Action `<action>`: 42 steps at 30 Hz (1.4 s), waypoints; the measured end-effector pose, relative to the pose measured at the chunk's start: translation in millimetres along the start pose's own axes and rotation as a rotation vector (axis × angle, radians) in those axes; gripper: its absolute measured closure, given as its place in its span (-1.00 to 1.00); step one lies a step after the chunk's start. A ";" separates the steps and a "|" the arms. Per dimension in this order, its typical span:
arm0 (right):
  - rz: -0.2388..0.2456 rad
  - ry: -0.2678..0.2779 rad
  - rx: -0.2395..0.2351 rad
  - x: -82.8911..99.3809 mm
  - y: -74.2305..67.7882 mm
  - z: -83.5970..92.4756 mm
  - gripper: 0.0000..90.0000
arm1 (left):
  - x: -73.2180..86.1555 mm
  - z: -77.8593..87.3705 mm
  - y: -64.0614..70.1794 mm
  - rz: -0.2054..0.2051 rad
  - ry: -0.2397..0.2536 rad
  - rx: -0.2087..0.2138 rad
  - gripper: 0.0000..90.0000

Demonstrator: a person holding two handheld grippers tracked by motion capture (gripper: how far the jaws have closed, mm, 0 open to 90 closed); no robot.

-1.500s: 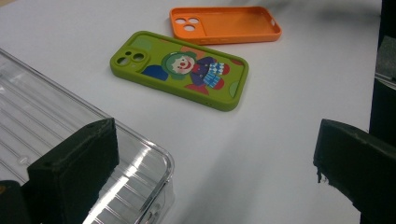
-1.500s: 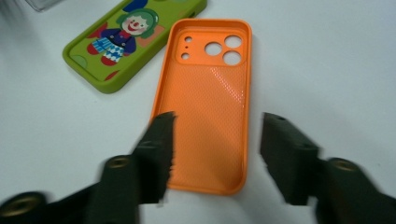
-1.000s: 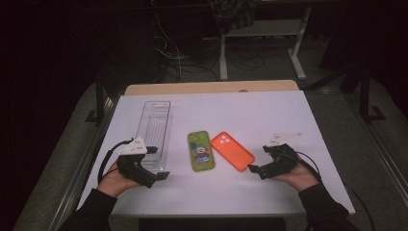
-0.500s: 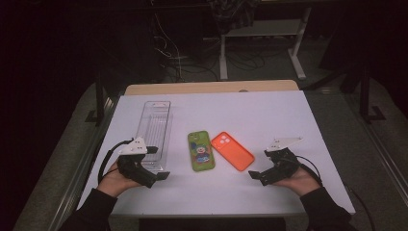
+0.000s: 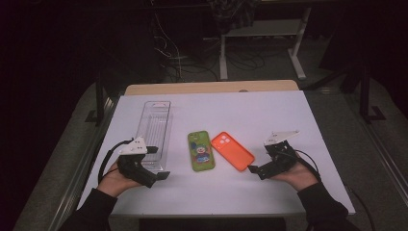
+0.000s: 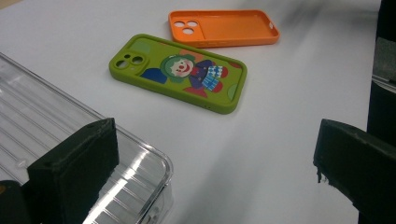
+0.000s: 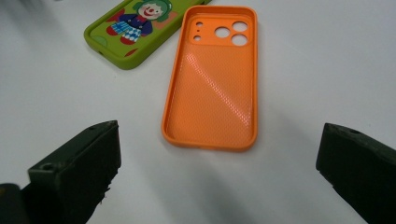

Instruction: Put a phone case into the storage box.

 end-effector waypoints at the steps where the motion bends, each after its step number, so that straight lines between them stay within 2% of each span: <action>1: 0.000 0.000 0.000 0.0 0.0 0.0 -1.00 | 0.0 0.0 0.0 0.000 0.000 0.000 -1.00; 7: 0.016 -0.007 0.002 -13.3 -0.7 -4.9 -1.00 | 0.7 1.1 0.3 -0.005 -0.010 -0.005 -1.00; 23: 0.002 -0.023 0.003 -44.8 -1.2 -24.2 -1.00 | -0.1 1.8 0.1 0.003 0.000 0.004 -1.00; 27: -0.001 -0.012 0.004 -53.1 1.3 -28.3 -1.00 | -0.1 1.4 1.7 0.007 -0.002 0.007 -1.00; 42: -0.009 -0.028 0.008 -76.8 -0.2 -49.5 -1.00 | 0.3 1.7 0.3 -0.009 -0.006 0.004 -1.00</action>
Point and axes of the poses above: each handheld gripper's, and its own axes: z roughly backward along the jaws, x roughly out of its underside, y roughly to its right, the point moved 7 cm from there along -z, roughly forward along the jaws, and after that the axes turned 10 degrees about -y, right-handed, at the moved point
